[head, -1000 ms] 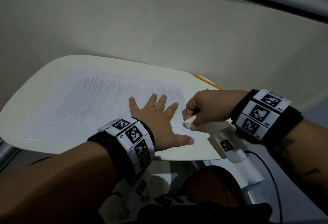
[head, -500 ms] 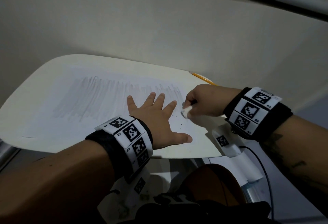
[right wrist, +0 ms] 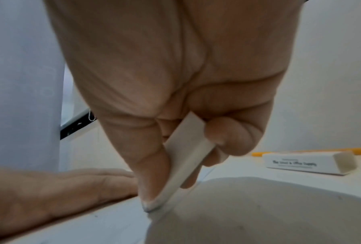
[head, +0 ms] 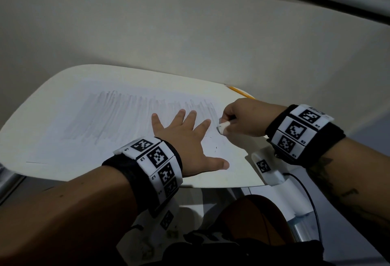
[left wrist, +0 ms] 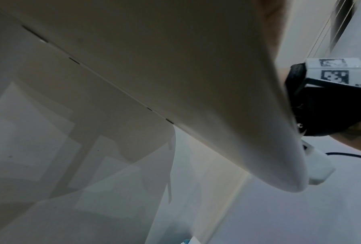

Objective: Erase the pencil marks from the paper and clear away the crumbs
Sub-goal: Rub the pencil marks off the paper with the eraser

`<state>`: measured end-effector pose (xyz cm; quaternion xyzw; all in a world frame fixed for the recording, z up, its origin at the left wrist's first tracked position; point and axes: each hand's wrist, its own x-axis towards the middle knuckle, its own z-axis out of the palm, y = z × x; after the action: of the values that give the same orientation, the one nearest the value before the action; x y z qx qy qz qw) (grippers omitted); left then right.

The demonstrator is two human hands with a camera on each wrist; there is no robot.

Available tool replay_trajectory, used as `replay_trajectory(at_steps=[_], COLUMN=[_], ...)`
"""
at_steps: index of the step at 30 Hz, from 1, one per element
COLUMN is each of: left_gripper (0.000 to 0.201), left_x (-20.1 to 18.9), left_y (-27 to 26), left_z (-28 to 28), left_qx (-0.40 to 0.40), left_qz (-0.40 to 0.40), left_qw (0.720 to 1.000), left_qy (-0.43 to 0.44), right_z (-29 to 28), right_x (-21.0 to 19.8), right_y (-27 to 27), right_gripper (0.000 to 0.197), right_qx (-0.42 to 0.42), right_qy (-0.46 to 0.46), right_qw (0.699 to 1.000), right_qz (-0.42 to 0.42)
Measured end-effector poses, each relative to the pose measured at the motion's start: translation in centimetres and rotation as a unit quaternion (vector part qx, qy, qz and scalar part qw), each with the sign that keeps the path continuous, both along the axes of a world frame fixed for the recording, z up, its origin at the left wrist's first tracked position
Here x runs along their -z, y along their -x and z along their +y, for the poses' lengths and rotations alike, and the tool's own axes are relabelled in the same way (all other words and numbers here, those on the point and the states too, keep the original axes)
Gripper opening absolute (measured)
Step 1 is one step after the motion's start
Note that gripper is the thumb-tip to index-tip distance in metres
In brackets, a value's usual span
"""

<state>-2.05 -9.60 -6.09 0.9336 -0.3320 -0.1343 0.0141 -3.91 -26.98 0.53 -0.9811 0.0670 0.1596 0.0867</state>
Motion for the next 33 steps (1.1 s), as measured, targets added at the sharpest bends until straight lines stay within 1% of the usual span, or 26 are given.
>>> replay_trajectory(at_steps=[4, 5, 6, 9, 11, 16, 18, 21, 23, 27, 28, 30, 33], left_gripper=[0.115, 0.114, 0.114, 0.114, 0.114, 0.114, 0.114, 0.114, 0.114, 0.115, 0.115, 0.115, 0.115], left_x=[0.0, 0.1, 0.1, 0.0, 0.0, 0.1, 0.1, 0.1, 0.1, 0.2, 0.2, 0.1, -0.1], left_y=[0.0, 0.0, 0.0, 0.0, 0.0, 0.0, 0.0, 0.0, 0.0, -0.1, 0.0, 0.0, 0.0], left_z=[0.0, 0.0, 0.0, 0.0, -0.1, -0.1, -0.1, 0.0, 0.0, -0.1, -0.1, 0.0, 0.0], left_qx=[0.001, 0.001, 0.001, 0.002, 0.001, -0.001, 0.000, 0.000, 0.000, -0.001, -0.002, -0.002, -0.002], left_qz=[0.001, 0.000, 0.000, -0.001, -0.001, 0.001, 0.000, 0.000, -0.001, -0.004, -0.004, -0.001, 0.004], left_qw=[1.000, 1.000, 1.000, 1.000, 1.000, 1.000, 1.000, 1.000, 1.000, 1.000, 1.000, 1.000, 1.000], left_qy=[0.000, 0.000, 0.001, -0.001, -0.001, 0.000, 0.001, 0.001, 0.000, -0.002, -0.002, -0.003, -0.003], right_z=[0.1, 0.2, 0.3, 0.4, 0.4, 0.2, 0.2, 0.2, 0.2, 0.4, 0.5, 0.6, 0.8], right_x=[-0.7, -0.8, -0.7, -0.2, 0.0, -0.6, -0.5, -0.2, -0.1, -0.7, -0.8, -0.7, -0.3], right_y=[0.9, 0.9, 0.7, -0.3, -0.5, 0.6, 0.4, -0.2, 0.0, 1.1, 1.1, 0.6, 0.0], right_gripper=[0.012, 0.011, 0.010, 0.014, 0.017, 0.012, 0.012, 0.014, 0.015, 0.010, 0.009, 0.010, 0.017], right_qx=[-0.034, -0.038, -0.036, -0.007, 0.002, -0.033, -0.030, 0.000, 0.002, -0.037, -0.040, -0.032, -0.001], right_qy=[0.002, 0.008, 0.014, 0.022, 0.020, 0.022, 0.024, 0.023, 0.014, 0.018, 0.024, 0.032, 0.014], right_qw=[0.996, 0.996, 0.996, 0.999, 1.000, 0.996, 0.997, 1.000, 1.000, 0.995, 0.994, 0.997, 1.000], right_qz=[0.079, 0.086, 0.078, 0.022, 0.008, 0.079, 0.069, 0.021, 0.015, 0.087, 0.094, 0.067, 0.012])
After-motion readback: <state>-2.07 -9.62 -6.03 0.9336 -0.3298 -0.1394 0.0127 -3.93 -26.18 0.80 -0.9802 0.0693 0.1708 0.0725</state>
